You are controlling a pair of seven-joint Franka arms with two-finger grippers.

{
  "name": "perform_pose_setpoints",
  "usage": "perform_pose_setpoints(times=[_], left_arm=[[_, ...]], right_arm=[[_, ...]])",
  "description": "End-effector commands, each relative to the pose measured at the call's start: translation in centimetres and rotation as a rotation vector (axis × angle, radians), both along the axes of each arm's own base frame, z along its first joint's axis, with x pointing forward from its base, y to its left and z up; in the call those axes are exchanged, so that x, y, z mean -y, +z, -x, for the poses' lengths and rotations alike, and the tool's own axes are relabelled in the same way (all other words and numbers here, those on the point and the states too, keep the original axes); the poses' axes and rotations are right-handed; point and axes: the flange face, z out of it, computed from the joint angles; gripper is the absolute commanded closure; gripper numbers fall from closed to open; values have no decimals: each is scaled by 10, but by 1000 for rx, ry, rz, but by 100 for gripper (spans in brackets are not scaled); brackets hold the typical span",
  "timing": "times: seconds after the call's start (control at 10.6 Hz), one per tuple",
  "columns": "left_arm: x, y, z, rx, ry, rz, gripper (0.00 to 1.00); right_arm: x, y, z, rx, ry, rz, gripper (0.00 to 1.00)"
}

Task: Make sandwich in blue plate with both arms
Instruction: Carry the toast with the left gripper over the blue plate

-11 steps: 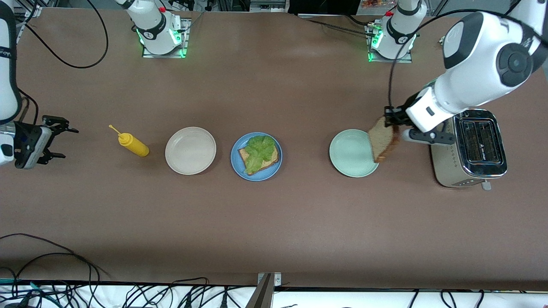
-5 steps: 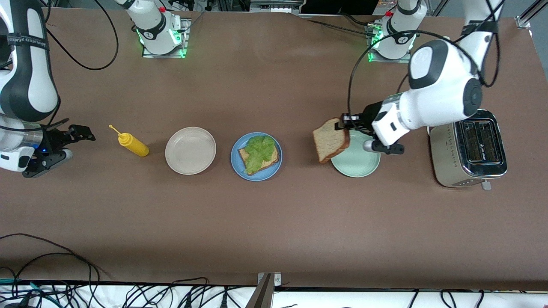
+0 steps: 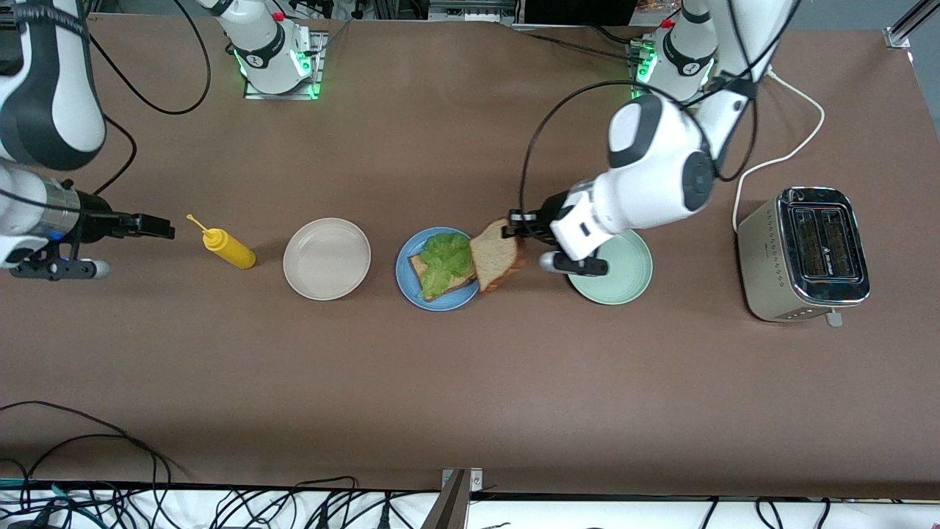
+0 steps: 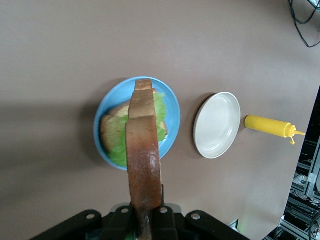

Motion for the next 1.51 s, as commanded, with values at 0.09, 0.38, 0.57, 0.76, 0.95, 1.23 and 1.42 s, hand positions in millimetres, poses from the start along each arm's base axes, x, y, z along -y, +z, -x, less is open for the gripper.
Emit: perform_pose_setpoints(times=[0.09, 0.38, 0.57, 0.76, 0.95, 1.23, 1.42], left_arm=[[57, -22, -12, -1, 45, 78, 100], [100, -51, -6, 7, 95, 92, 100], [120, -69, 2, 8, 133, 100, 100], [137, -92, 15, 13, 128, 85, 100], [139, -105, 19, 19, 116, 70, 100], [134, -114, 18, 2, 130, 62, 100], [124, -122, 16, 1, 129, 41, 100]], right_arm=[[-3, 107, 52, 83, -72, 21, 0], [-6, 140, 60, 99, -77, 21, 0], [-7, 139, 59, 104, -98, 26, 0], [0, 141, 47, 176, -109, 48, 0], [0, 141, 46, 183, -71, 70, 0], [-2, 141, 47, 175, -60, 83, 0], [0, 150, 47, 189, -47, 72, 0]])
